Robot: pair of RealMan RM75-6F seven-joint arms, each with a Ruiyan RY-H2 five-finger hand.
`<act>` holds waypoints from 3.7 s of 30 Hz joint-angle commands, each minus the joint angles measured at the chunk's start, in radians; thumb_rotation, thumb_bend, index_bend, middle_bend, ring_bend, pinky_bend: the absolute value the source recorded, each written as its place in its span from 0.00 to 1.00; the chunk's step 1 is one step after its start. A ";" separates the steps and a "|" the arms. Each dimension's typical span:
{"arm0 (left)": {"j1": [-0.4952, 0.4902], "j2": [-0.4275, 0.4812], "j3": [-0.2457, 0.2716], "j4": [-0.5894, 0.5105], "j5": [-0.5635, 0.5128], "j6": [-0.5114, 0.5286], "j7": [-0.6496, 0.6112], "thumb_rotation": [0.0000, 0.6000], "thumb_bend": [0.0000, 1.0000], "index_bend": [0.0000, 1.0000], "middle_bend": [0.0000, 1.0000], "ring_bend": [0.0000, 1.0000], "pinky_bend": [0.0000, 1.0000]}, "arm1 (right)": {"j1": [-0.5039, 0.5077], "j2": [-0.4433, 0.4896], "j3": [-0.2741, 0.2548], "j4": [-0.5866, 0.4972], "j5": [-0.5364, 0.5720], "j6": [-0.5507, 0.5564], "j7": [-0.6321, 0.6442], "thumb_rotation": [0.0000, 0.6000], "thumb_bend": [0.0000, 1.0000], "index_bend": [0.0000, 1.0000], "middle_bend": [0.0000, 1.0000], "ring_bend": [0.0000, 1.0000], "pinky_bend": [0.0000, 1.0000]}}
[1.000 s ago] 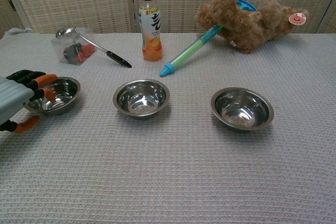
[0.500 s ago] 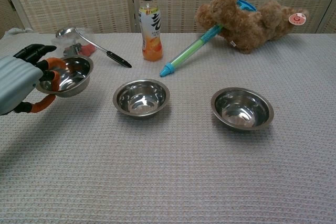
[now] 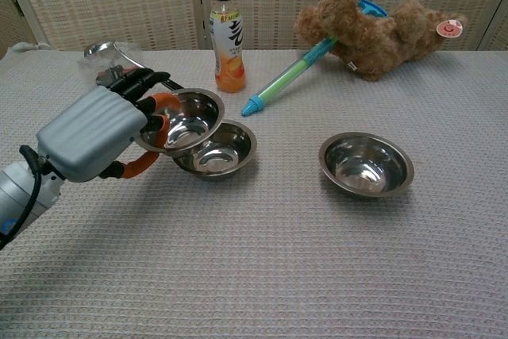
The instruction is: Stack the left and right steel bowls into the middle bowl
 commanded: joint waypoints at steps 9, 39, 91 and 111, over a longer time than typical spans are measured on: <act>-0.047 -0.035 0.009 -0.035 -0.014 -0.100 0.089 1.00 0.43 0.18 0.12 0.00 0.06 | -0.003 0.012 0.002 0.000 0.004 0.002 0.022 1.00 0.07 0.00 0.00 0.00 0.00; 0.286 0.437 0.058 -0.513 -0.176 0.054 0.066 1.00 0.43 0.00 0.02 0.00 0.05 | 0.262 -0.265 0.016 0.156 -0.073 -0.348 -0.134 1.00 0.14 0.27 0.00 0.00 0.00; 0.366 0.564 -0.022 -0.576 -0.162 0.075 -0.117 1.00 0.42 0.00 0.02 0.00 0.05 | 0.751 -0.844 0.222 0.538 0.114 -0.589 -0.270 1.00 0.37 0.07 0.02 0.00 0.00; 0.391 0.641 0.015 -0.724 -0.158 0.021 -0.005 1.00 0.43 0.00 0.02 0.00 0.05 | 0.203 -0.237 -0.038 0.032 0.105 0.003 -0.376 1.00 0.19 0.00 0.00 0.00 0.00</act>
